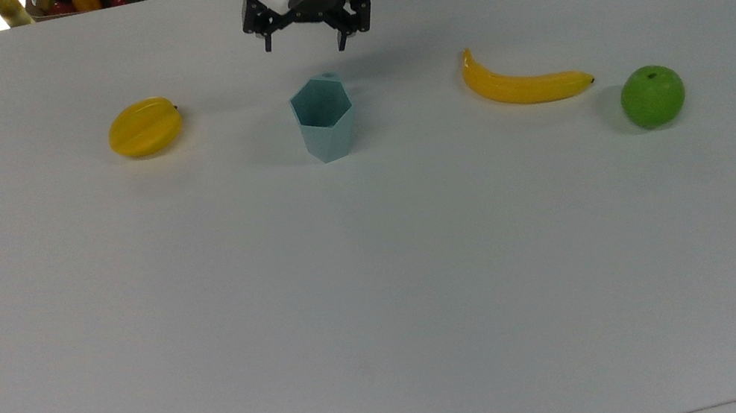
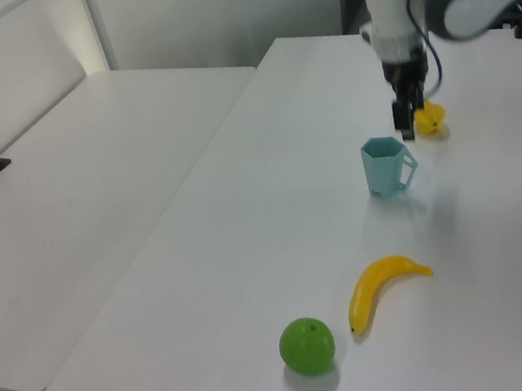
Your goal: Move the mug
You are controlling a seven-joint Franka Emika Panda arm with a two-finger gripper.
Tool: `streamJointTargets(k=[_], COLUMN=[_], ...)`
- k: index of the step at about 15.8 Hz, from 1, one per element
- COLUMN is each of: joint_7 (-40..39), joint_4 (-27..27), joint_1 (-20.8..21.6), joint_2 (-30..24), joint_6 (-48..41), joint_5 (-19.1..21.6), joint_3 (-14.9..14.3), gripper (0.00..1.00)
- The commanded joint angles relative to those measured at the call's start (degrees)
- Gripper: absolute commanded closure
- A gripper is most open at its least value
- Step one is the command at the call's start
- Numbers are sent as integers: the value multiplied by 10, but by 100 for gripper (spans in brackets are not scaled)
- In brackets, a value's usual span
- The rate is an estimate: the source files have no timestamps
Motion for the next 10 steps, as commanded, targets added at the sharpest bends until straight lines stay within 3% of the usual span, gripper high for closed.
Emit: streamJointTargets(k=[1, 5, 10], joint_7=[-14, -47, -46], joint_4=[117, 177, 196], joint_1=[-25, -47, -50], joint_2=[-4, -9, -9], joint_6=[-94, -145, -151], joint_5=[52, 64, 63], joint_3=[-9, -13, -24], gripper=[0, 0, 0])
